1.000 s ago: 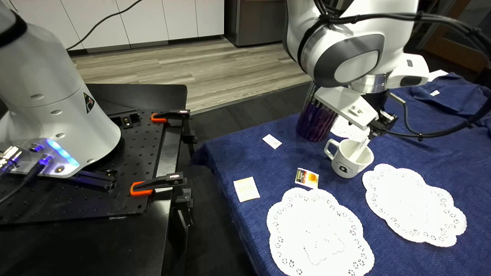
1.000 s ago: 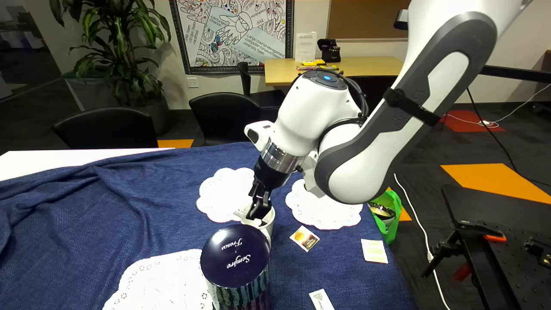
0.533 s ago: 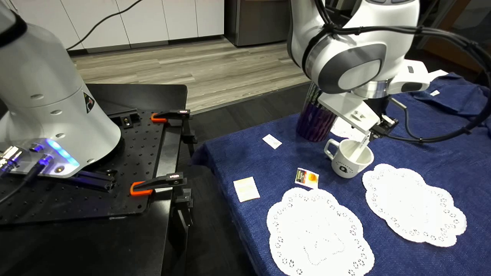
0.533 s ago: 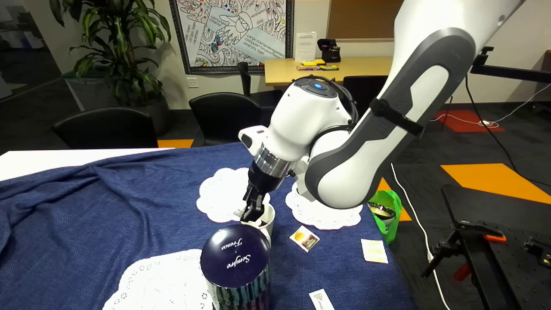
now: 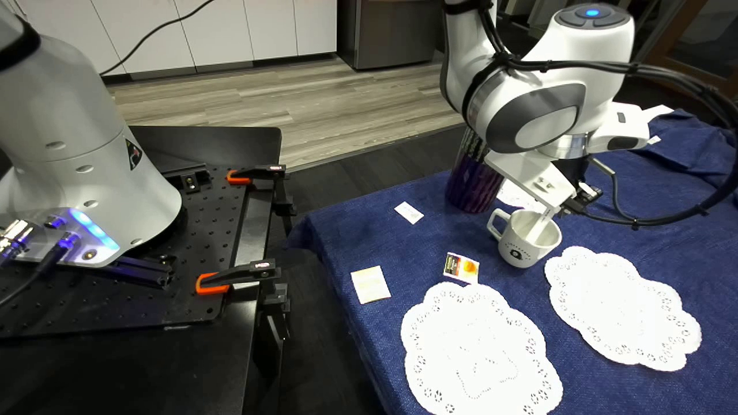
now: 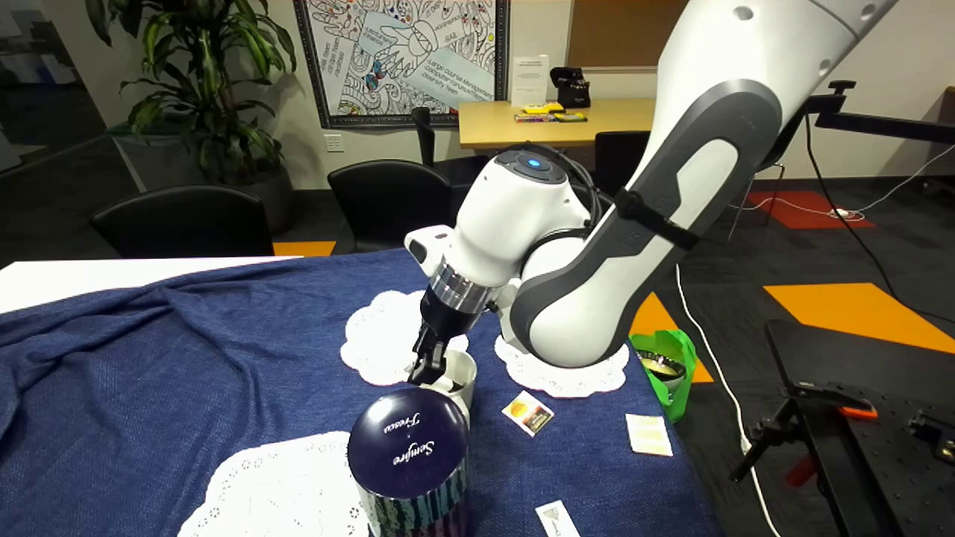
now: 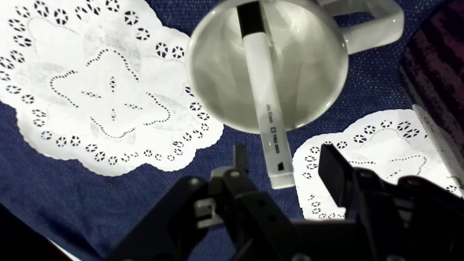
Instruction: Move the marker to the right
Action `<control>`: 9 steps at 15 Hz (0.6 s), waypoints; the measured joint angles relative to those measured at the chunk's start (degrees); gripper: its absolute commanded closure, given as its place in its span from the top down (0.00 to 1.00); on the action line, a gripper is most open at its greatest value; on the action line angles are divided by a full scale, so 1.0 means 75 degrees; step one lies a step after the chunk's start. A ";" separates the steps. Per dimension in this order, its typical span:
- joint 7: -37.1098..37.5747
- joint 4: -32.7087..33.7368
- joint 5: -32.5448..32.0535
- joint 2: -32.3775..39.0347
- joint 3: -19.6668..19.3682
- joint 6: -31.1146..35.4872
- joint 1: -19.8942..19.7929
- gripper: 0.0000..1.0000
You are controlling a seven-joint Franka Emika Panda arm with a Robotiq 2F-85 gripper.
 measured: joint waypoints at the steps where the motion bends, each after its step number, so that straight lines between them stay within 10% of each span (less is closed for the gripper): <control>1: 0.0000 0.0064 0.0000 0.0052 0.0000 -0.0010 0.0000 0.27; 5: 0.0000 0.0254 0.0000 0.0216 0.0000 -0.0022 -0.0001 0.00; 9: 0.0000 0.0294 -0.0001 0.0250 -0.0002 -0.0024 -0.0009 0.05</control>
